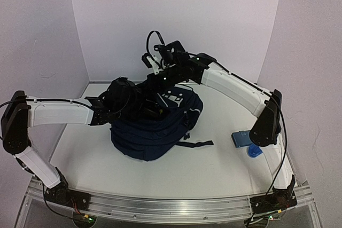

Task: Pack the student bag
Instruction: Place the stationery in the student bag.

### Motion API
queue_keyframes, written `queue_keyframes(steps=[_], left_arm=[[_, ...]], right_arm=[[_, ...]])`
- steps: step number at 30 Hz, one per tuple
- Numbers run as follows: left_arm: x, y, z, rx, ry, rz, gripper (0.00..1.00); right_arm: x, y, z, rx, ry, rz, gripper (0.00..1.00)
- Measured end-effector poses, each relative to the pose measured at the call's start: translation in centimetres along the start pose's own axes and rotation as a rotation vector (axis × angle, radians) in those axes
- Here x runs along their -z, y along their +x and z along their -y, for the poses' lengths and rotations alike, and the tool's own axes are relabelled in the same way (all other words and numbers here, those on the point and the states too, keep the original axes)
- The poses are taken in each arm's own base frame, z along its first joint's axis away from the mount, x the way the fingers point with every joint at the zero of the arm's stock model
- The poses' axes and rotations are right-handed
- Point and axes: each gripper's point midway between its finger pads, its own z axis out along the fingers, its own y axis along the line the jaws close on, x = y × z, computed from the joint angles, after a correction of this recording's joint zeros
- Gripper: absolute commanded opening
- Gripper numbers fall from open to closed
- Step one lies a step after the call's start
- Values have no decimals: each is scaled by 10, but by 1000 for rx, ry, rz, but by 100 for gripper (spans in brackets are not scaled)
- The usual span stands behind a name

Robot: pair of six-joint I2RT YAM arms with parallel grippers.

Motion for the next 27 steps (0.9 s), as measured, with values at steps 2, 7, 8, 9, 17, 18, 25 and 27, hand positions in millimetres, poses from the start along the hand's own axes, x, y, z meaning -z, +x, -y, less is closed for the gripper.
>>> queue_keyframes(steps=[2,7,8,9,17,18,25,27], left_arm=[[2,-1,-4,7,-18,4,59],[15,-3,-10,30,-66,-6,60],[18,-3,-12,34,-79,-10,59],[21,-3,-14,40,-91,-13,57],[38,5,-18,77,-112,-52,20],[38,6,-17,82,-106,-56,18],[31,10,-11,63,-41,-65,9],[24,11,-8,58,-16,-63,8]], right_arm=[[0,0,2,-11,-6,-1,0],[2,-2,8,-31,-14,-1,0],[2,-2,8,-34,-16,-1,0],[2,-2,8,-35,-19,-1,0],[2,-1,7,-43,-32,-7,0],[2,0,7,-45,-36,-11,0],[3,0,4,-64,-60,-14,0],[3,0,3,-74,-68,-15,0]])
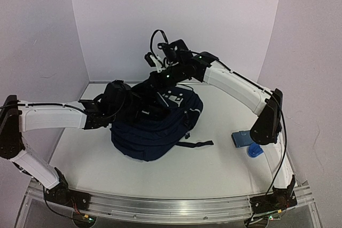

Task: Pack the student bag
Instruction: Place the stationery in the student bag.

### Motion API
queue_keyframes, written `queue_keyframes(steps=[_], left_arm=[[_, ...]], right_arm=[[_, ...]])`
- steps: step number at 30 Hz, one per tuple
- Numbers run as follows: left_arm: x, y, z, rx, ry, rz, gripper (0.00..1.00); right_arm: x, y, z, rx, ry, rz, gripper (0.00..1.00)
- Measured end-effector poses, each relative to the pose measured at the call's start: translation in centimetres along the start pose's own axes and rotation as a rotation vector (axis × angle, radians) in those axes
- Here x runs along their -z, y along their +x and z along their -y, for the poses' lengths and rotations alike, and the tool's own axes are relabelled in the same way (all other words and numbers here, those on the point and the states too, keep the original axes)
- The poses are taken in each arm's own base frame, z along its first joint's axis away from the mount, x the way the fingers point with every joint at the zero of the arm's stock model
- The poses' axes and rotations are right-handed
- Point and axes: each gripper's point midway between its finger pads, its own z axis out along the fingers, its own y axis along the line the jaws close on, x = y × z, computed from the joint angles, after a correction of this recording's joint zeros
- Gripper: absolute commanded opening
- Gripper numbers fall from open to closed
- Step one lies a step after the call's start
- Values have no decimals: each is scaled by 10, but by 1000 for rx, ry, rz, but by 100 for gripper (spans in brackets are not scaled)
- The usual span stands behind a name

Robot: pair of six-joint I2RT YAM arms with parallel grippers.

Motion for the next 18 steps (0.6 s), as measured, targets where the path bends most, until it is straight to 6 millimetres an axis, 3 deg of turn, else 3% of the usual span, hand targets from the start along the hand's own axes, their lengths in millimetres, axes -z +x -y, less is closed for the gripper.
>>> queue_keyframes(steps=[2,6,10,14,18], left_arm=[[-11,2,2,-5,34,-4,13],[-32,1,0,9,68,-15,46],[-37,-16,-13,77,32,17,62],[-25,-28,-15,103,-6,35,63],[-8,-29,-20,97,-57,22,55]], right_arm=[[0,0,-1,-9,-7,-1,0],[1,0,-1,-22,-16,-3,0],[1,1,-1,-26,-19,-6,0],[0,2,-1,-24,-18,-7,0],[2,2,0,-25,-16,-6,0]])
